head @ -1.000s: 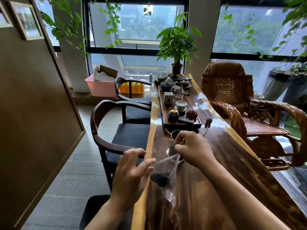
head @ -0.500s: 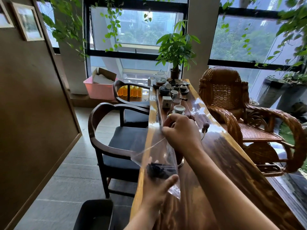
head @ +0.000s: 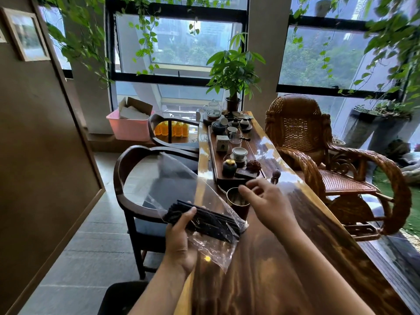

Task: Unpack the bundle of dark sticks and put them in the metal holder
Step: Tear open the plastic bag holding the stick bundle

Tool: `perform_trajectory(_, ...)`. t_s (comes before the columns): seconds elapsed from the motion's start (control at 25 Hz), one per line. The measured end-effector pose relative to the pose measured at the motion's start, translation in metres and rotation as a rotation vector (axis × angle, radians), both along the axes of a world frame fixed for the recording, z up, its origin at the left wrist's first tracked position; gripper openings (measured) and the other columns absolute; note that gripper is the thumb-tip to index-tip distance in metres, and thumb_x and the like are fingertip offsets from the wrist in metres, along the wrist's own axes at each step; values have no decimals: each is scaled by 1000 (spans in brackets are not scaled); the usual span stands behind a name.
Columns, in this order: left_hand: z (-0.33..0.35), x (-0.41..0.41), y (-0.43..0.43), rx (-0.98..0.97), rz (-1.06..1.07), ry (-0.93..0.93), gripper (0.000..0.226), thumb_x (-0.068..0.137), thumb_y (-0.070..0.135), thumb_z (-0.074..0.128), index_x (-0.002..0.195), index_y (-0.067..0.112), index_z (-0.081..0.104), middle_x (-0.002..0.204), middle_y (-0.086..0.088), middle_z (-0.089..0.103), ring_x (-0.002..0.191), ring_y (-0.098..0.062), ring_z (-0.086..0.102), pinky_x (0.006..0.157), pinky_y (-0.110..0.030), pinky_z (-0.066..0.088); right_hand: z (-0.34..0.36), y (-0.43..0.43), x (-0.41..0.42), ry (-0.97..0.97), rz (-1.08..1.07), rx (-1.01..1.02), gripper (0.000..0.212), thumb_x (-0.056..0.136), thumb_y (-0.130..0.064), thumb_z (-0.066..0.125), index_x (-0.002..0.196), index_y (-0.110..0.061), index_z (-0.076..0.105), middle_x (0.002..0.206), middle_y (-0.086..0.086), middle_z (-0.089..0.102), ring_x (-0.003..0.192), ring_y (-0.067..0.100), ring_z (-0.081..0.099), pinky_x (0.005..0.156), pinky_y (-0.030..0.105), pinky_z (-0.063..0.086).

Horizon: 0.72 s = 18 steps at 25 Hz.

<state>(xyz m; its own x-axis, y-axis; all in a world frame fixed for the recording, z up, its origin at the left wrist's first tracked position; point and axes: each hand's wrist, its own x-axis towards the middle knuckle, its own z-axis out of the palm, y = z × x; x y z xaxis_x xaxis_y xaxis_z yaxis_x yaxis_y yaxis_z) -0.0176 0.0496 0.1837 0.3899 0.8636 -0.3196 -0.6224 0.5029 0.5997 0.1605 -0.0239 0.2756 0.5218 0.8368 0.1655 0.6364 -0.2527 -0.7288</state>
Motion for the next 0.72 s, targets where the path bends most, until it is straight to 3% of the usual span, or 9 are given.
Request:
perform_trajectory(0.04,2,-4,2,-8,-45,-69,37,79,17,70,114,7,67,106,-19,72,99,-36,69,83,-49,60,-16,-4,6,-29,-41,-55,38,94,-51,61,120,-24,67,103,-1,72,95,17,68,85,46,58)
perform_trajectory(0.12,5,-9,6,0,-68,-156,24,80,19,67,104,15,71,103,-17,76,95,-31,74,75,-44,62,-41,-12,14,139,-26,-84,34,96,-50,58,118,-26,69,108,-3,73,99,16,68,88,44,58)
perform_trajectory(0.2,6,-9,8,10,-91,-199,16,83,19,65,95,18,75,102,-15,77,95,-30,75,76,-43,62,-54,-19,14,477,17,-31,24,97,-44,60,98,-25,76,96,1,77,85,15,71,74,39,60)
perform_trajectory(0.28,6,-7,8,47,-130,-214,17,85,22,64,87,17,80,103,-14,78,98,-29,75,77,-44,61,-59,-21,14,648,15,66,20,96,-29,66,87,-17,79,85,10,79,74,20,71,64,32,60)
perform_trajectory(0.44,8,-5,7,86,-227,-221,27,74,32,82,92,12,82,110,-17,76,109,-34,71,79,-45,60,-52,-19,12,580,1,311,8,89,-10,74,83,-11,80,82,14,78,77,26,73,71,40,61)
perform_trajectory(0.6,9,0,2,61,-362,-288,61,71,46,84,115,5,75,125,-22,69,116,-38,67,84,-53,58,-34,-19,8,508,7,517,5,82,-15,79,87,-15,81,82,8,79,73,15,72,66,25,59)
perform_trajectory(0.72,13,3,1,52,-341,-370,60,75,51,76,113,4,76,122,-21,71,112,-38,68,82,-51,59,-21,-21,3,448,154,502,8,83,-14,78,88,-19,81,81,6,79,73,18,74,65,27,60)
